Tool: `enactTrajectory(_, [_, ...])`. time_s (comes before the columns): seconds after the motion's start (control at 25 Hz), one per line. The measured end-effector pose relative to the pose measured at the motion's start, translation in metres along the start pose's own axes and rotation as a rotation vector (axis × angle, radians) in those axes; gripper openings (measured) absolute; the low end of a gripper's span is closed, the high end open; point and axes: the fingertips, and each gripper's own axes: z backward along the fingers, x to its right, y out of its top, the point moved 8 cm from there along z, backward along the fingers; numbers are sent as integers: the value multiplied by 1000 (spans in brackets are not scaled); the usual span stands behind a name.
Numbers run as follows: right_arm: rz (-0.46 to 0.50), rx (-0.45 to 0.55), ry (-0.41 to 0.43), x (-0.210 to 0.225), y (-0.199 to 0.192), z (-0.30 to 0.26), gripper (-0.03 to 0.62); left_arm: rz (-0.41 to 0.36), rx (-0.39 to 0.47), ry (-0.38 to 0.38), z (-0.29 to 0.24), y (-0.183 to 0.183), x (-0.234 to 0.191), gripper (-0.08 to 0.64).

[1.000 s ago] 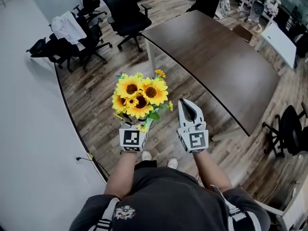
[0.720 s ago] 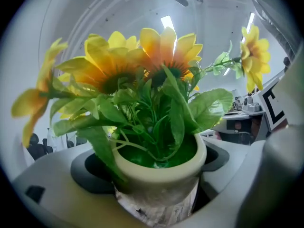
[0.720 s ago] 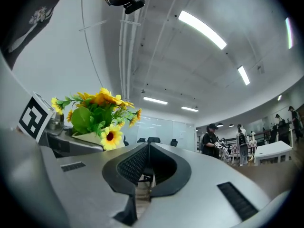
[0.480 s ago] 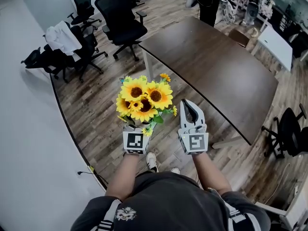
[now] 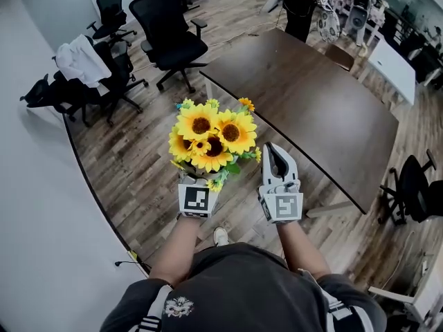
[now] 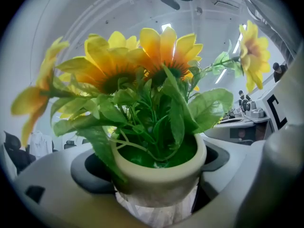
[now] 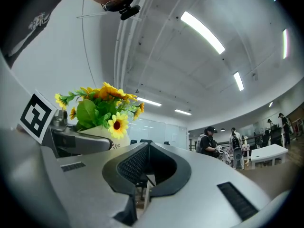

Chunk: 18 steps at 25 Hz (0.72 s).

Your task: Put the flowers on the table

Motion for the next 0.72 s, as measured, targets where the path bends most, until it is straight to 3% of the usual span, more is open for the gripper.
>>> enactTrajectory(0.6, [16,6,-50,-2,-16,7,25,10,16,-37,-10,-21,-2,526])
enactTrajectory(0.72, [19,-2,-48,-9,-22,-14,25,11,7,-43,-21,-33,-21,526])
